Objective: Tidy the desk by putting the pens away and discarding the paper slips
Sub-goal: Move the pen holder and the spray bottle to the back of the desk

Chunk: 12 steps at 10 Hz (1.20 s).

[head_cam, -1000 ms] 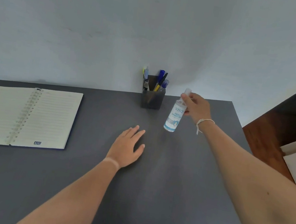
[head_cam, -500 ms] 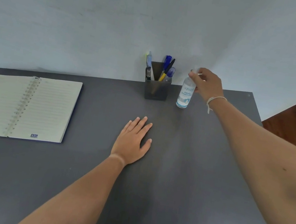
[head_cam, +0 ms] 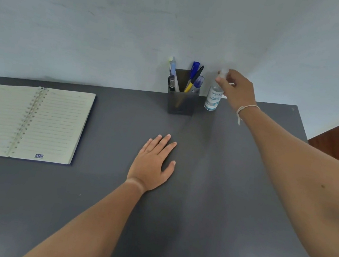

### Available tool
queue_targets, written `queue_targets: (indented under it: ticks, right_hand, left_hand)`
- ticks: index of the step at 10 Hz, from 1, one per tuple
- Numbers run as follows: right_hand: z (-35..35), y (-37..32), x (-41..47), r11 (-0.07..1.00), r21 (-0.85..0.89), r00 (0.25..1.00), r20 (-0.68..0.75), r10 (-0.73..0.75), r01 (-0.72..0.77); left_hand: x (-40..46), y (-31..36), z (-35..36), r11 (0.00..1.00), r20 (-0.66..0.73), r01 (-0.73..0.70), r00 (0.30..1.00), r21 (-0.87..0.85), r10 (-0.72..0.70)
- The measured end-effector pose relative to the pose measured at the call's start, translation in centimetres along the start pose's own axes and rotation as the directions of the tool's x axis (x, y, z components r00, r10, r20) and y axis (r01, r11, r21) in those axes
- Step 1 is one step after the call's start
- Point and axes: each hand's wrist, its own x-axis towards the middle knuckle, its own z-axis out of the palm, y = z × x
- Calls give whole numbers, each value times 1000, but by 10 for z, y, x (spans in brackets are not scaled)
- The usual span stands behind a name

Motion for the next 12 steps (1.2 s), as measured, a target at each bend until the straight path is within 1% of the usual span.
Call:
queue_targets:
  ticks: [2, 4, 5, 7, 9, 12]
  right_hand:
    - [1, 4, 1, 1000, 9, 1000, -3, -21, 21]
    - [2, 4, 3, 994, -93, 998, -31, -62, 59]
    - [3, 4, 2, 993, -95, 997, -30, -66, 63]
    - [4, 5, -4, 1000, -11, 999, -37, -26, 25]
    - [-4, 9, -21, 1000, -6, 996, -86, 26, -27]
    - [1, 33, -106, 992, 41, 989, -82, 120, -117]
  left_hand:
    - [1, -1, 0, 1000, 4, 1, 1000, -1, -1]
    - [1, -1, 1, 1000, 1, 1, 1000, -7, -1]
    - [1, -1, 1, 1000, 0, 0, 1000, -9, 0]
    - [1, -1, 1, 1000, 12, 5, 1000, -13, -5]
    - [1, -1, -3, 999, 53, 19, 998, -50, -16]
    - [-28, 0, -18, 997, 180, 60, 982, -55, -49]
